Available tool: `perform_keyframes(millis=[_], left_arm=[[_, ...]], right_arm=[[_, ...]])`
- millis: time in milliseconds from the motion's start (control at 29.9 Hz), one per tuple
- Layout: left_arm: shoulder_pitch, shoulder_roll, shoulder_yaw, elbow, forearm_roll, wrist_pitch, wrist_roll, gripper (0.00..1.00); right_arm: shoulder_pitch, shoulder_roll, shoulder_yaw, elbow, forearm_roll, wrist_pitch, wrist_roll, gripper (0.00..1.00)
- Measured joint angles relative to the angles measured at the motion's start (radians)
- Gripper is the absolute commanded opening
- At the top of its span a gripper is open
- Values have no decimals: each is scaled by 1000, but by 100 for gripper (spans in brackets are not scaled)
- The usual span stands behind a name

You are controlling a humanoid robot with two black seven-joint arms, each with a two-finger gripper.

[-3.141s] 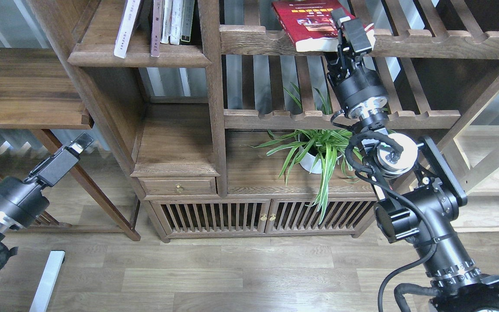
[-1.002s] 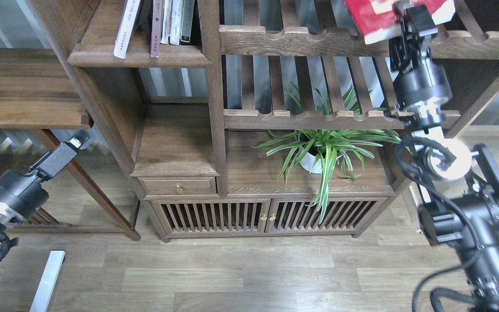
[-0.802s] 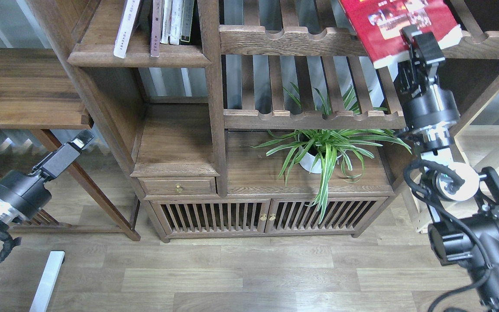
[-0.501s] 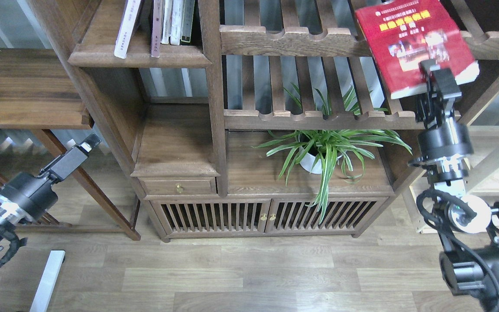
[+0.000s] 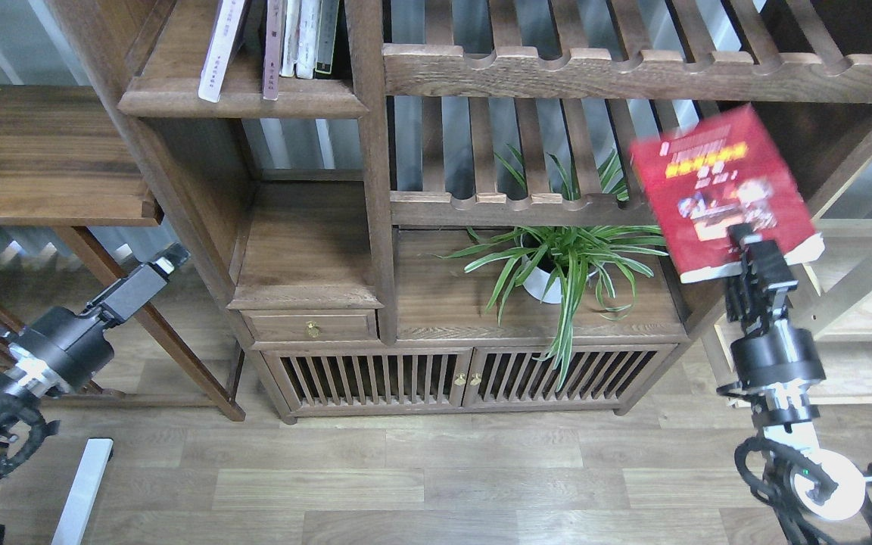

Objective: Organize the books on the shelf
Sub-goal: 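Tip the dark red book off the top shelf toward the robot, then lower the dark red book with the right gripper toward the left gripper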

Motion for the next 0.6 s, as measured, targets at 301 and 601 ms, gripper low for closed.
perform_keyframes(millis=[301, 601], left_arm=[[7, -91, 99, -6, -166, 0, 0, 99], [30, -90, 224, -13, -350, 0, 0, 99]], right_arm=[[-21, 15, -68, 1, -6, 0, -3, 5], [-8, 57, -163, 5, -11, 0, -6, 5]])
